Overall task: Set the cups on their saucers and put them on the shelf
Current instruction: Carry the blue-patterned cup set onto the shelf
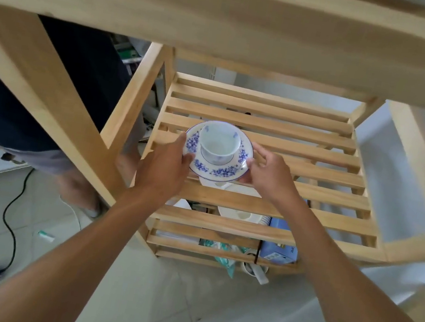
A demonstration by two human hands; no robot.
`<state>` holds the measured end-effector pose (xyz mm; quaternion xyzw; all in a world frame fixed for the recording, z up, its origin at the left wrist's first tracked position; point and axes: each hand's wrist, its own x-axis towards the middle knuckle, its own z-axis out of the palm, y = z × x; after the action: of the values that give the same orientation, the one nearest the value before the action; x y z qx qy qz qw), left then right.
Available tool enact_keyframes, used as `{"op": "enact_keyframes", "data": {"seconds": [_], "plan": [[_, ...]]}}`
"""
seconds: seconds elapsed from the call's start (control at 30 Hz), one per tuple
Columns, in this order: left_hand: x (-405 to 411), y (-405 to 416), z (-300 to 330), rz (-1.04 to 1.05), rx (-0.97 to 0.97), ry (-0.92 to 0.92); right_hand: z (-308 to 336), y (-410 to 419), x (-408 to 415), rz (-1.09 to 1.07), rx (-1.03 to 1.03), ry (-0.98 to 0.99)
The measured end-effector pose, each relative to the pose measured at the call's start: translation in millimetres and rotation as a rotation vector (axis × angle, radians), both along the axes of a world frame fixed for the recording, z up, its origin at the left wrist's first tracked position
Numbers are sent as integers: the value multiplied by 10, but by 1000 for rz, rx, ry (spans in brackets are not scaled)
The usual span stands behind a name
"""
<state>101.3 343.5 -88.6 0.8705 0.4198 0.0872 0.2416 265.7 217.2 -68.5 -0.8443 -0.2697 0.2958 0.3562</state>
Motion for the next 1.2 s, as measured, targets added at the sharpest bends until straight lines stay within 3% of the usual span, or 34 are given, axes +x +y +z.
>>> {"op": "enact_keyframes", "data": {"seconds": [0.2,0.5,0.77,0.97,1.07,1.2], "plan": [[181,134,5,38,157,207,-76,275,149,222,-251,-447],[374,460,-10,99,223,233,-28,542,348,300,-290,-623],[495,661,-40,152,272,209,-146,768,528,290,-256,-624],[397,577,-124,197,301,93,-163,672,488,260,-185,-497],[272,474,-178,190,86,-67,-70,521,360,229,-100,-408],[24,134,-11,16,-123,-360,54,308,101,193,-37,-297]]}}
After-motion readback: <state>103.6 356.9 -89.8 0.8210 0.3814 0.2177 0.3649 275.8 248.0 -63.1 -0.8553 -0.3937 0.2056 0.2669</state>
